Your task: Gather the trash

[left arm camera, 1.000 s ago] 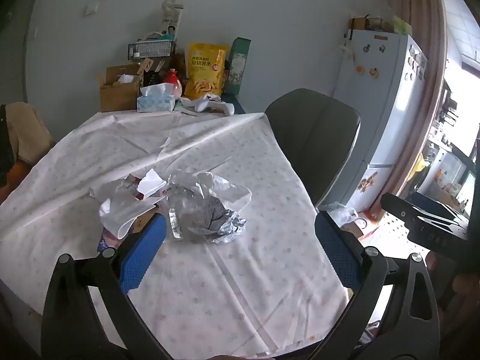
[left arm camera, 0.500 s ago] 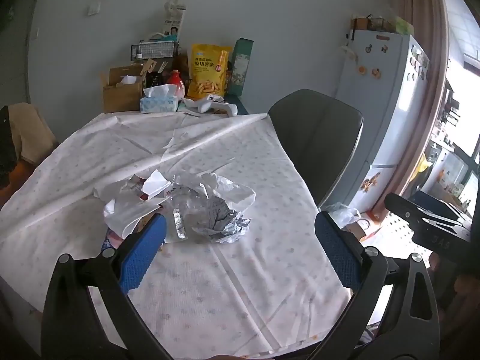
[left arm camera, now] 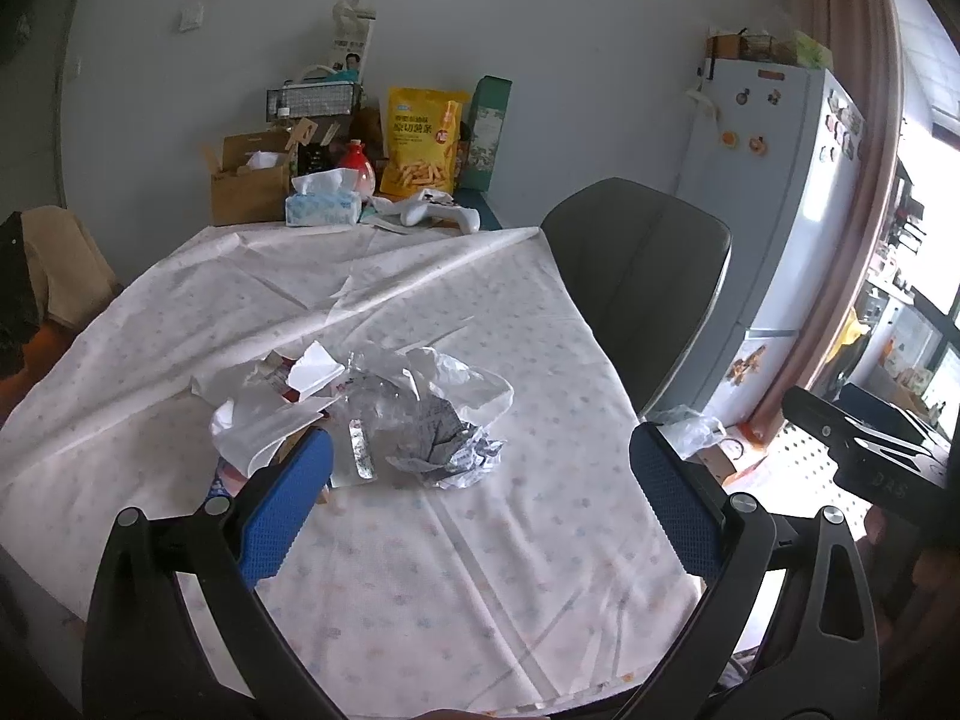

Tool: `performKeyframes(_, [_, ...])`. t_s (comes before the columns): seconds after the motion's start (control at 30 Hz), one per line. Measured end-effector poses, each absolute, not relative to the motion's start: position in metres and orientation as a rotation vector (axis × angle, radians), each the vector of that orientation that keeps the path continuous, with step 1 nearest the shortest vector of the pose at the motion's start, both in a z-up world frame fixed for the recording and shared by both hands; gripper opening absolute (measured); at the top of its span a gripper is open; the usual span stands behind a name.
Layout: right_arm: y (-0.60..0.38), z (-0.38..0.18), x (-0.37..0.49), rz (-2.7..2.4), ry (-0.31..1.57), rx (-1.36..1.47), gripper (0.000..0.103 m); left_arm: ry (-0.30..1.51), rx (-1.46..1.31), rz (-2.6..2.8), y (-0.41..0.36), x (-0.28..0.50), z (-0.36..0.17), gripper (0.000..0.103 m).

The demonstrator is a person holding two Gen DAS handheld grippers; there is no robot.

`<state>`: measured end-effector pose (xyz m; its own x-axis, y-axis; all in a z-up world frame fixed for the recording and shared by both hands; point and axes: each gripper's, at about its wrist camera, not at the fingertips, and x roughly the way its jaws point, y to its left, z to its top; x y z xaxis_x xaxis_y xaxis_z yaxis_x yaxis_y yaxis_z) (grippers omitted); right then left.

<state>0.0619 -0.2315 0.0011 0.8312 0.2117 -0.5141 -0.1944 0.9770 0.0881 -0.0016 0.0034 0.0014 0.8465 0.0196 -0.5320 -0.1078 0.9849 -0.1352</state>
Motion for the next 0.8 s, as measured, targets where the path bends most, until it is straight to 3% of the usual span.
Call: performKeyframes(0.8, [-0.2341, -0.0038, 0.0654, 0.220, 0.571, 0.050, 0.096, 0.540, -0.148, 0.104, 0.0019, -0.0060, 0.0077, 0.098])
